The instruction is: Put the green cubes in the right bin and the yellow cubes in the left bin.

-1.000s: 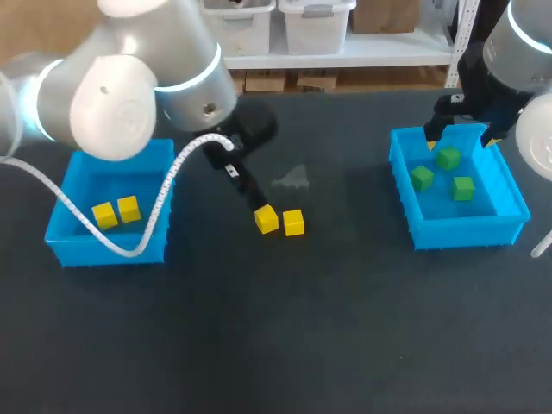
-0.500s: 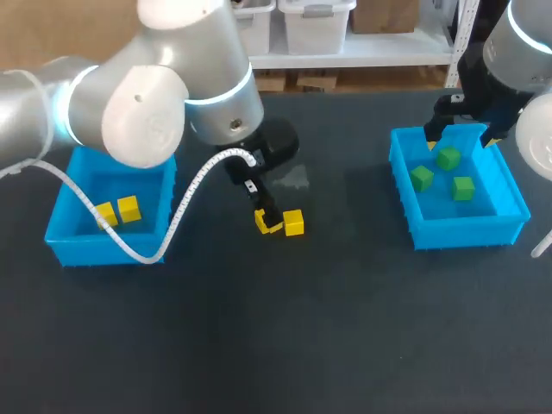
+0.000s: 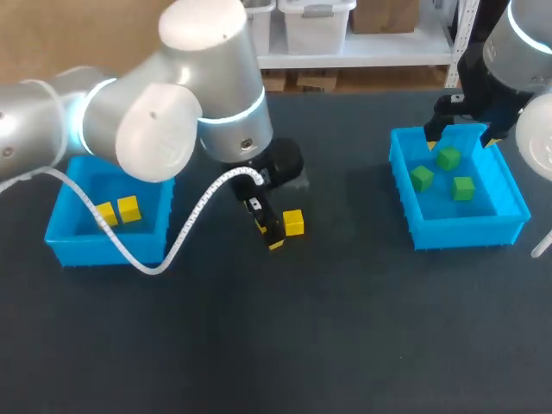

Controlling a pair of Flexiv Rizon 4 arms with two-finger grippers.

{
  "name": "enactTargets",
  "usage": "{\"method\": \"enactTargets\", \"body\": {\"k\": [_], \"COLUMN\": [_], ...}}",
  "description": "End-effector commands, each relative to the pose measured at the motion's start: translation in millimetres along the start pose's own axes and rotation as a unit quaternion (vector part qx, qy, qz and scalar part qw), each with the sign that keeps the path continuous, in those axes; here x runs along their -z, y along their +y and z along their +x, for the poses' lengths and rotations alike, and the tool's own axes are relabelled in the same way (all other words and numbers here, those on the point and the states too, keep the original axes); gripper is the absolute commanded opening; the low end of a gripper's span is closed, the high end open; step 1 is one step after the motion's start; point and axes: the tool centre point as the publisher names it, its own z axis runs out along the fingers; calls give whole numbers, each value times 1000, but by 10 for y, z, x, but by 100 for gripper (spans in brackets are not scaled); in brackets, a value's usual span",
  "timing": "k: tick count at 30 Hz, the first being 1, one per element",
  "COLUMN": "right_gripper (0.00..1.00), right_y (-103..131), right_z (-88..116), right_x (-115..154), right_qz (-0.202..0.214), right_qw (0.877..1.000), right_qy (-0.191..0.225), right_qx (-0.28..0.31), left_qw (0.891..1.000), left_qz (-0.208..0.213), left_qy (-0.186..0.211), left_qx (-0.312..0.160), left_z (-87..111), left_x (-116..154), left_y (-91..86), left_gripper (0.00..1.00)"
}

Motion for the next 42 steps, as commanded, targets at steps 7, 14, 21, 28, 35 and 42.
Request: {"method": "enactTargets", "body": {"k": [7, 14, 21, 28, 35, 42], "right_gripper": [100, 100, 100, 100, 100, 100], "right_y": [-2, -2, -2, -2, -2, -2], "right_z": [16, 16, 16, 16, 16, 16], "right_x": [9, 9, 9, 9, 9, 9], "right_qz": [0, 0, 0, 0, 0, 0], "right_qw": [1000, 1000, 1000, 1000, 1000, 1000], "right_qy": [-2, -2, -2, -2, -2, -2], "right_qx": [0, 0, 0, 0, 0, 0], "left_qw": [1000, 1000, 1000, 999, 996, 985], "left_qz": [-9, -15, -19, -32, -45, -70], "left_qy": [5, 6, 5, -9, -37, -83], "left_qx": [0, 0, 9, 30, 66, 135], "left_z": [-133, -168, -93, 20, 139, 342], "left_x": [-79, -88, -14, 163, 463, 869], "left_y": [118, 148, 242, 392, 616, 981], "left_gripper": [77, 0, 0, 0, 0, 0]}}
